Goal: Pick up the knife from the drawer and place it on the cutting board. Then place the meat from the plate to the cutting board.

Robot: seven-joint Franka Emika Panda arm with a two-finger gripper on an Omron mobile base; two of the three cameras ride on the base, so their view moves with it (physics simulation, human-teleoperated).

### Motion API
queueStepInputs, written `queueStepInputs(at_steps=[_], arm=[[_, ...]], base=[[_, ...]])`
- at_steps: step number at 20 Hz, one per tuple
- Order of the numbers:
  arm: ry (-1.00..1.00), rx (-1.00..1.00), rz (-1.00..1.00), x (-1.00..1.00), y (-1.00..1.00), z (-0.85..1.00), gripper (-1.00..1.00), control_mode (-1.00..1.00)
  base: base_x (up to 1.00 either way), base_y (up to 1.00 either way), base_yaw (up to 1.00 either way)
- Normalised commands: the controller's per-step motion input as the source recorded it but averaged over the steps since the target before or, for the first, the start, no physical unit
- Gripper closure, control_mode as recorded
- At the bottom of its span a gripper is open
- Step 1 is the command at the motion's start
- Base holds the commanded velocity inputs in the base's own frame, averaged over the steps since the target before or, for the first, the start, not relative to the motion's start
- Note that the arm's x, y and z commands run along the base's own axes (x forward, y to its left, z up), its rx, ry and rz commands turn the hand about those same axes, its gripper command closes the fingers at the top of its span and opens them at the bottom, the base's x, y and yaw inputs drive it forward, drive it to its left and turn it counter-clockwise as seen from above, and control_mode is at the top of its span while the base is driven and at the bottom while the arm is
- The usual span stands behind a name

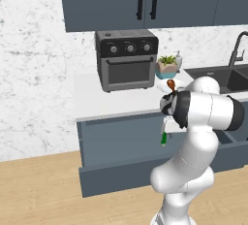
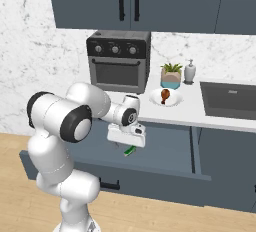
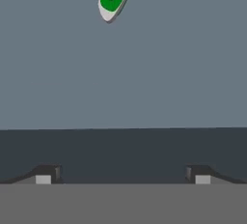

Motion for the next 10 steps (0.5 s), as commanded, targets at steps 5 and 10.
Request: queueStepInputs(at_steps=[5,10], arm=[[-0.08,0.00,-0.21,0.17,0.10,-0.07,-1.00,-1.00],[0.00,-0.03,-0.18,0.35,0.06,-0.18,-1.00,-1.00]], base=[[0.00,0.00,0.00],[0.00,0.00,0.00]])
